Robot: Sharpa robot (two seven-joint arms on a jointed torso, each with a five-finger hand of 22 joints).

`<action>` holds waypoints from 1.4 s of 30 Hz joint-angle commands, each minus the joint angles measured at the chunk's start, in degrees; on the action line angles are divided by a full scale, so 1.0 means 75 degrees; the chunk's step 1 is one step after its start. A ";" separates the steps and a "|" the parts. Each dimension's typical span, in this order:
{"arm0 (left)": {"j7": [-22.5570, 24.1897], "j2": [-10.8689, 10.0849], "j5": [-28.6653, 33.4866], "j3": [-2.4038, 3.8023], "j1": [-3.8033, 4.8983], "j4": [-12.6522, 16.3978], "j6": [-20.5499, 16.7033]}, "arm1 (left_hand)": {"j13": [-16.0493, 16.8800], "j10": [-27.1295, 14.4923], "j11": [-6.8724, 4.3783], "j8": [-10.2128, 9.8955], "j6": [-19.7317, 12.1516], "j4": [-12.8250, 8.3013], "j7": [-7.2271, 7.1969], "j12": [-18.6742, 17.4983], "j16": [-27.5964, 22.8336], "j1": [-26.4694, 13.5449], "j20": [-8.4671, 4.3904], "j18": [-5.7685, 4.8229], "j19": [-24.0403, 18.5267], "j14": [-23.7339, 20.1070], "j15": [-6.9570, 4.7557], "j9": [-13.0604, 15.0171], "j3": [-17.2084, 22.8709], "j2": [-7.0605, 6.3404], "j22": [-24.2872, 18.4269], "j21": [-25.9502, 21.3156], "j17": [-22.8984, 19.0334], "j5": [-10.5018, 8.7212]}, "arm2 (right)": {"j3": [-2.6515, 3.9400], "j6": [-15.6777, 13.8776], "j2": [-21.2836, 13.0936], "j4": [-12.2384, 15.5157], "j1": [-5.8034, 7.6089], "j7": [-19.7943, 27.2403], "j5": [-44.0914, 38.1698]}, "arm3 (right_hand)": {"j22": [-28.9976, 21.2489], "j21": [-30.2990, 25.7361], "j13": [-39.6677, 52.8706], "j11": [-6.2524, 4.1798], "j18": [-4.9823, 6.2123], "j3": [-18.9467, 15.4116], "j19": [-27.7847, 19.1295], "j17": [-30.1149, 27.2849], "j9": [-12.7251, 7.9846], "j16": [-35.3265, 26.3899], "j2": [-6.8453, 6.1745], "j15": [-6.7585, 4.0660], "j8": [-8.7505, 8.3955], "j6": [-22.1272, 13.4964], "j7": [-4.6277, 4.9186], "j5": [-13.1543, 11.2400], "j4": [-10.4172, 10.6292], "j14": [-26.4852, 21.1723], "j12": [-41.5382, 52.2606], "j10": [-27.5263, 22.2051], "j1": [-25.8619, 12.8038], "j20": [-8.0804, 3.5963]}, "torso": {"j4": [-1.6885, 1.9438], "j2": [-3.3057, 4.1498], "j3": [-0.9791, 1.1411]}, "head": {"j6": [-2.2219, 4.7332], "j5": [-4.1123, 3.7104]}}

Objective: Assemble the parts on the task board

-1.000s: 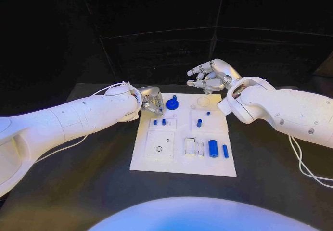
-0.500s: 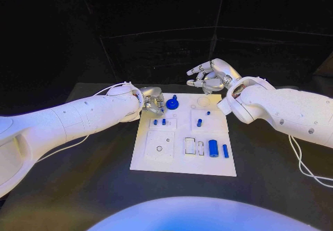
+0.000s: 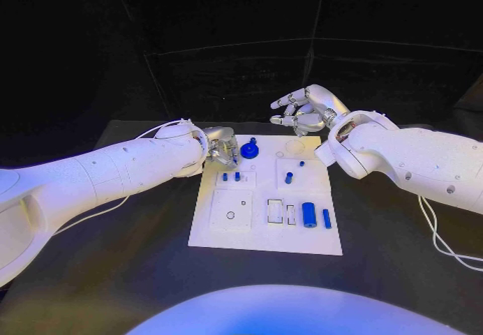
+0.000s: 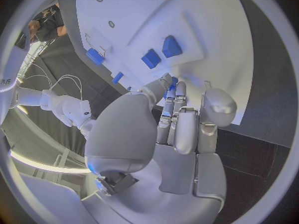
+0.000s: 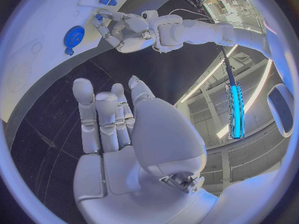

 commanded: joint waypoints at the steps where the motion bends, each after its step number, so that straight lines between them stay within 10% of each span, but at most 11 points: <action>1: -0.0261 0.0011 -0.0091 -0.0001 0.0008 -0.0028 0.0313 | -0.0009 -0.0019 0.0065 -0.0030 -0.0039 -0.0004 0.0041 -0.0057 -0.0010 -0.0086 0.0012 -0.0073 -0.0029 0.0218 -0.0013 -0.0009 -0.0046 -0.0030 -0.0013 -0.0015 -0.0013 0.0008 | 0.0005 0.0030 0.0003 0.0010 0.0015 0.0058 0.0013 | -0.0012 -0.0050 -0.0012 0.0002 0.0104 -0.0001 -0.0043 0.0008 0.0004 -0.0027 0.0056 0.0004 0.0018 -0.0041 -0.0010 0.0050 0.0050 -0.0040 0.0033 -0.0055 -0.0022 0.0014 | 0.0001 -0.0001 -0.0003 | -0.0011 -0.0006; 42: -0.0145 0.0006 -0.0127 -0.0003 0.0008 -0.0111 0.0006 | -0.0015 -0.0224 0.0213 -0.0582 -0.0692 -0.0126 0.0213 -0.0369 -0.0018 -0.0209 0.0101 -0.0078 -0.0054 0.0195 0.0102 -0.0156 -0.0144 -0.0267 0.0011 -0.0030 -0.0115 0.0010 | 0.0005 0.0192 -0.0007 -0.0090 0.0014 -0.0078 0.0009 | -0.0314 -0.0296 -0.0050 0.0018 0.0161 0.0028 -0.0242 -0.0214 0.0000 -0.0277 0.0038 0.0021 0.0018 -0.0082 0.0005 0.0064 0.0073 -0.0146 0.0023 -0.0167 0.0007 0.0024 | 0.0006 -0.0001 -0.0011 | -0.0015 -0.0029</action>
